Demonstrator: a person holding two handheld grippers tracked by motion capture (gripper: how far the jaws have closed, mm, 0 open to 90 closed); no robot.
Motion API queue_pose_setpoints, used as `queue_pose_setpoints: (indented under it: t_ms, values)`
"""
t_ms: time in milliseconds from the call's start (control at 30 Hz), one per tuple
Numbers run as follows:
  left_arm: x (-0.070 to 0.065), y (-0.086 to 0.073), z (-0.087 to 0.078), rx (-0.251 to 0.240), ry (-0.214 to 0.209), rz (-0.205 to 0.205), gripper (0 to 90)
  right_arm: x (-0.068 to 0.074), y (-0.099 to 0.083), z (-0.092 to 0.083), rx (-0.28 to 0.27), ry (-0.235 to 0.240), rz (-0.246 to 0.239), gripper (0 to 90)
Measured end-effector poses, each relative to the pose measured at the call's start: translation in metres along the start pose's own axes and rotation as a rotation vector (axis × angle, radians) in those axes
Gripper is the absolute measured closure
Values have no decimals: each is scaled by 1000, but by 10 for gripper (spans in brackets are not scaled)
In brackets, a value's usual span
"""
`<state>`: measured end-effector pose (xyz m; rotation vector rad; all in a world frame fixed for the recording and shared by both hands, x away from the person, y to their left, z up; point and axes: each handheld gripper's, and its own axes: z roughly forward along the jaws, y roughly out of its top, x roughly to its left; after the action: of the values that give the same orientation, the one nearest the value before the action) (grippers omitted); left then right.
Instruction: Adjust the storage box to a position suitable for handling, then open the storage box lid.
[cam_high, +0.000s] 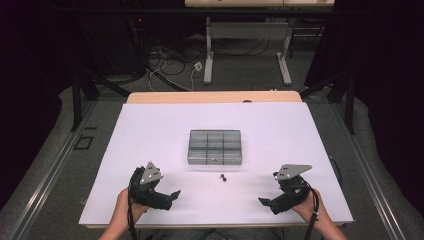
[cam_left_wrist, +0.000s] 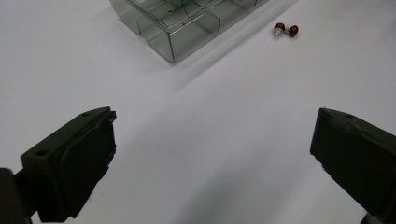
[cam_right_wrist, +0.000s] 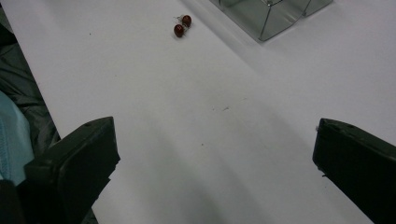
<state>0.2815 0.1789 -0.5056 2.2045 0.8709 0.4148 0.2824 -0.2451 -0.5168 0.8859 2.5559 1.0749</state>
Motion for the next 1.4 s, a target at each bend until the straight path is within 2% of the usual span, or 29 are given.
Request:
queue_pose_setpoints:
  t_ms: [133,200,333,500,533,767,867,967,1033,1167,1267,1400]
  values:
    - [1,1,3,3,-5,1,0,0,-1,2,13,15,11,0]
    - [2,1,3,8,-5,7,0,0,-1,3,-2,21,29,0]
    - [3,0,3,-2,-4,0,1,3,2,5,8,29,24,0]
    - [6,0,1,10,9,5,1,4,3,8,18,46,15,0]
    - [6,-1,2,-3,7,-4,1,4,3,8,19,45,18,0]
    - [5,-2,0,8,7,-4,1,5,7,10,7,48,28,0]
    - [5,-3,0,-6,19,-8,4,6,11,14,8,51,38,0]
    - [6,-3,-1,5,13,-4,5,9,16,18,8,44,45,0]
    - [6,-5,-1,-10,18,-12,5,10,21,20,9,49,27,0]
    - [7,-5,-1,-10,20,-14,5,15,29,26,18,39,34,0]
    - [8,-5,-1,6,7,-12,2,16,36,33,16,36,17,0]
    - [9,-6,1,-6,17,-20,0,16,46,42,17,39,8,0]
